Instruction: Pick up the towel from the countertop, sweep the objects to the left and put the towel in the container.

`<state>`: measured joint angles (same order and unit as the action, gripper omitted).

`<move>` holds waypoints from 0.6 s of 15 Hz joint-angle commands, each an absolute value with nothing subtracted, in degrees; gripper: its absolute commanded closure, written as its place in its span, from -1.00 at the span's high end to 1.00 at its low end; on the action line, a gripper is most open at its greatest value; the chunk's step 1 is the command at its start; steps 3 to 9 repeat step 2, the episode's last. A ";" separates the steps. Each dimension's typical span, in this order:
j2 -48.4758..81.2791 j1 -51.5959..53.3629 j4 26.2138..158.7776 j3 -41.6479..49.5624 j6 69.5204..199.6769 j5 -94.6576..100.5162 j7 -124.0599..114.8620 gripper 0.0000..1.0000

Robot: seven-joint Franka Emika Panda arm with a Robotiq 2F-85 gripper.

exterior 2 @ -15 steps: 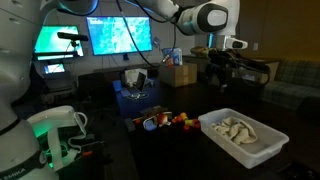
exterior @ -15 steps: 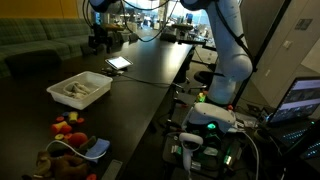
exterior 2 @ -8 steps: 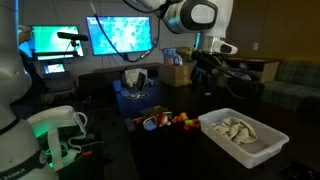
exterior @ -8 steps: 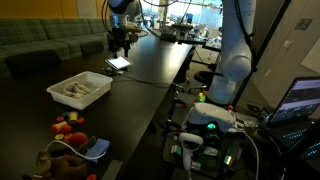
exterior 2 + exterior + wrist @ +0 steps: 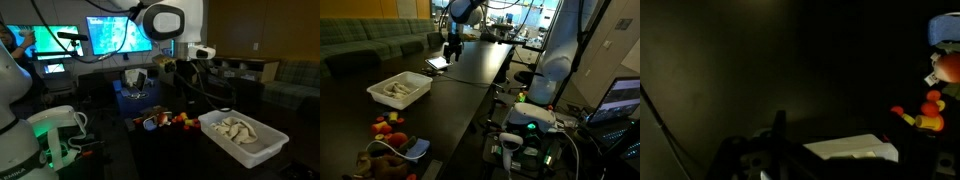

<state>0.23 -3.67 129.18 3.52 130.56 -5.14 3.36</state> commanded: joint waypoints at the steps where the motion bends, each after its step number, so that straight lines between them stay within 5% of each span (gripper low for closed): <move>1: -1.29 -3.56 131.94 3.51 133.03 -5.10 3.63 1.00; 9: -2.52 -3.49 134.03 3.51 134.50 -5.10 3.82 1.00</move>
